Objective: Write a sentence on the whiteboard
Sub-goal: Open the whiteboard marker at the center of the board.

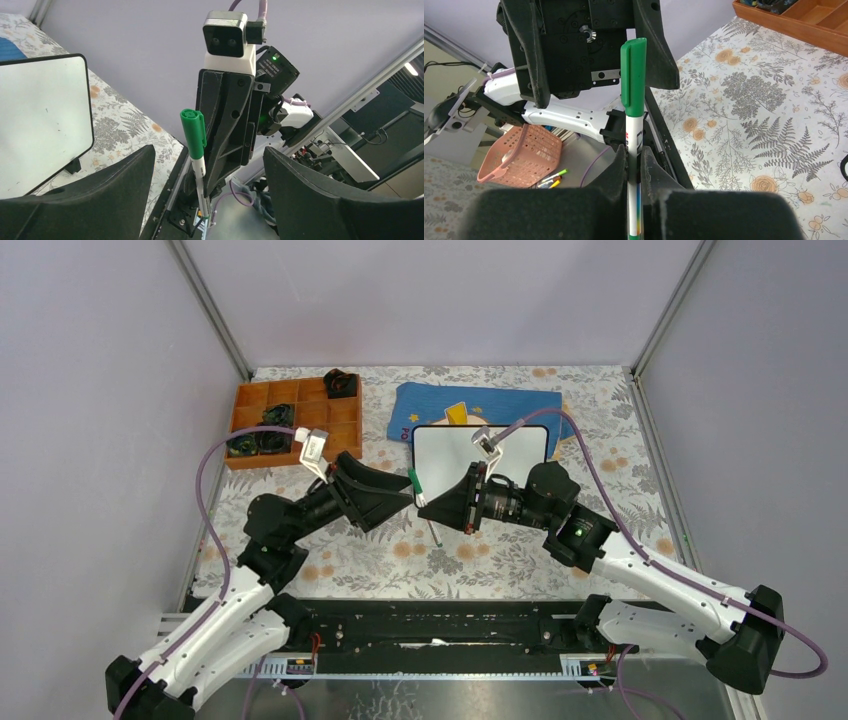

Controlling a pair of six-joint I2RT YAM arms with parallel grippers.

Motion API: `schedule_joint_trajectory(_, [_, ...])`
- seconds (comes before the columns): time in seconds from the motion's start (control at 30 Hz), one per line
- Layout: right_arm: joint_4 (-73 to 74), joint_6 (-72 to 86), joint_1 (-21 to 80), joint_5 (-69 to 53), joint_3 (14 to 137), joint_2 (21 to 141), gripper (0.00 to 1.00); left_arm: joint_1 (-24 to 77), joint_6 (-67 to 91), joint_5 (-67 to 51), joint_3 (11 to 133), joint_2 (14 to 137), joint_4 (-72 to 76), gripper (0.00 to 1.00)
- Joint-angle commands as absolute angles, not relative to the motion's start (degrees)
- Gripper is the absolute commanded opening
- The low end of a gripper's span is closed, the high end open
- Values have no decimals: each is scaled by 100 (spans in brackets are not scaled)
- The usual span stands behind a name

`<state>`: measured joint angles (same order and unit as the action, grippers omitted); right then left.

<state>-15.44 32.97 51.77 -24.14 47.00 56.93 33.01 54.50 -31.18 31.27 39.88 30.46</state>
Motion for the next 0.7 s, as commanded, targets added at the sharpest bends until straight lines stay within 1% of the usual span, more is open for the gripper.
schedule_joint_trajectory(0.0, [-1816,3166,5212,-2698,4887,5557,0,3331,5522,-3390,3287,4013,3530,84])
schedule_joint_trajectory(0.23, [-1848,3127,5220,-2883,4890,5597,0,3333,5613,-3349,3269,4124,3637,74])
schedule_joint_trajectory(0.43, [-1794,3047,5242,-2942,4930,5640,0,3350,5677,-3346,3313,4294,3660,53])
schedule_joint_trajectory(0.67, [-1649,2939,5243,-2889,4949,5679,0,3396,5718,-3272,3295,4318,3701,47])
